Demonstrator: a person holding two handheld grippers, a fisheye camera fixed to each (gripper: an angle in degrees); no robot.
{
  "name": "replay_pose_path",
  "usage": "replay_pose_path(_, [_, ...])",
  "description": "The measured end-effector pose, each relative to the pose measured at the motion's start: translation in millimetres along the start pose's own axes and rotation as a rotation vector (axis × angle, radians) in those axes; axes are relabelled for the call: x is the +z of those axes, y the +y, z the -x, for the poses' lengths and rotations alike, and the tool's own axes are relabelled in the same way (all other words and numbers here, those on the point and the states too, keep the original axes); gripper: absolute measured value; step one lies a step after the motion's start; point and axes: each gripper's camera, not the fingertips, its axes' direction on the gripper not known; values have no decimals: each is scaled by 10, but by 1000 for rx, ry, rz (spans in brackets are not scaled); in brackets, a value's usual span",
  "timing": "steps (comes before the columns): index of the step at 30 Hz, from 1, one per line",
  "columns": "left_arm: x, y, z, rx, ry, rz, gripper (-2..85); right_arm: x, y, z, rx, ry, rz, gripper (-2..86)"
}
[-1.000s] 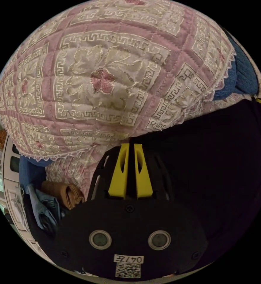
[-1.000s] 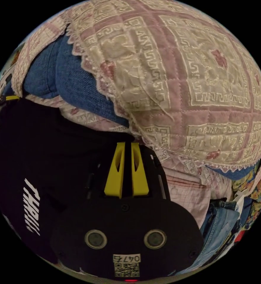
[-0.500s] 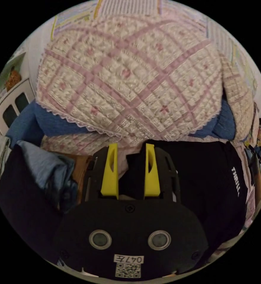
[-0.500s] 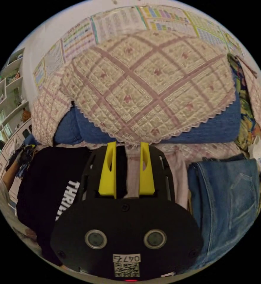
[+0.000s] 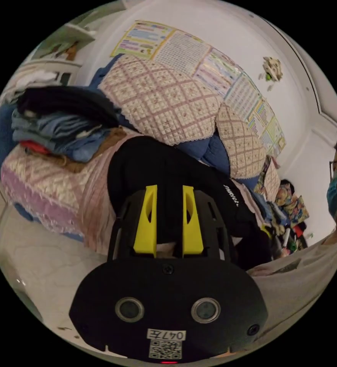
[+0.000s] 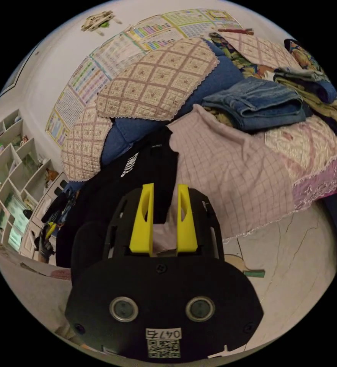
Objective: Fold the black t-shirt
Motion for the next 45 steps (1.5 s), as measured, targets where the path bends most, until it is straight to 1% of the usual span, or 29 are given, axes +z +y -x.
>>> replay_pose_path(4, [-612,249,522,-195,151,-68,92,-189,181,-280,25,-82,0,53])
replay_pose_path(10, [-1242,471,851,-278,92,-72,94,-120,491,-647,70,-152,117,35])
replay_pose_path(12, [-1347,503,980,-313,112,-59,96,-120,578,-748,72,-205,120,1])
replay_pose_path(14, [-1432,548,1121,-362,136,-43,97,-203,611,-790,70,-216,89,-7])
replay_pose_path(18, [-1566,767,1394,-477,123,12,104,-411,635,-863,59,-238,40,-10])
replay_pose_path(21, [-1691,990,1551,-566,145,-4,109,-480,669,-881,38,-228,39,-11])
replay_pose_path(23, [-1759,1094,1625,-606,179,-20,114,-489,701,-878,28,-218,48,-11])
replay_pose_path(26, [-1778,1201,1734,-661,270,-32,129,-499,758,-871,15,-224,33,-11])
replay_pose_path(28, [-1672,1227,1774,-696,368,-43,131,-485,785,-864,9,-231,25,-11])
replay_pose_path(29, [-1642,1215,1773,-698,389,-45,126,-464,798,-858,8,-232,22,-11])
replay_pose_path(30, [-1602,1165,1763,-697,408,-55,116,-438,806,-848,5,-234,21,-11])
replay_pose_path(31, [-1606,1080,1757,-686,395,-82,77,-424,807,-843,4,-236,19,-11])
replay_pose_path(33, [-1698,863,1738,-666,321,-146,22,-375,789,-809,-3,-261,10,-11])
replay_pose_path(34, [-1766,593,1658,-595,289,-168,2,-367,781,-793,-8,-268,6,-11])
replay_pose_path(35, [-1791,417,1574,-533,280,-160,-1,-357,765,-750,-21,-276,-6,-11])
replay_pose_path(37, [-1968,-273,928,-205,188,-148,-8,-359,756,-677,-45,-280,-32,-11])
replay_pose_path(38, [-2021,-399,728,-126,151,-143,-8,-361,763,-632,-60,-277,-42,-11])
replay_pose_path(39, [-2120,-562,360,-3,64,-132,-9,-359,782,-599,-73,-262,-45,-11])
replay_pose_path(40, [-2186,-618,111,49,-17,-118,-9,-353,796,-587,-78,-251,-41,-11])
replay_pose_path(42, [-2191,-550,11,31,-82,-90,-10,-284,880,-570,-99,-190,-13,-11])
replay_pose_path(44, [-2079,-365,152,-46,-113,-32,-10,-173,966,-584,-113,-148,36,-11])
replay_pose_path(45, [-1943,-211,293,-101,-136,27,-9,-79,1032,-604,-116,-127,69,-10])
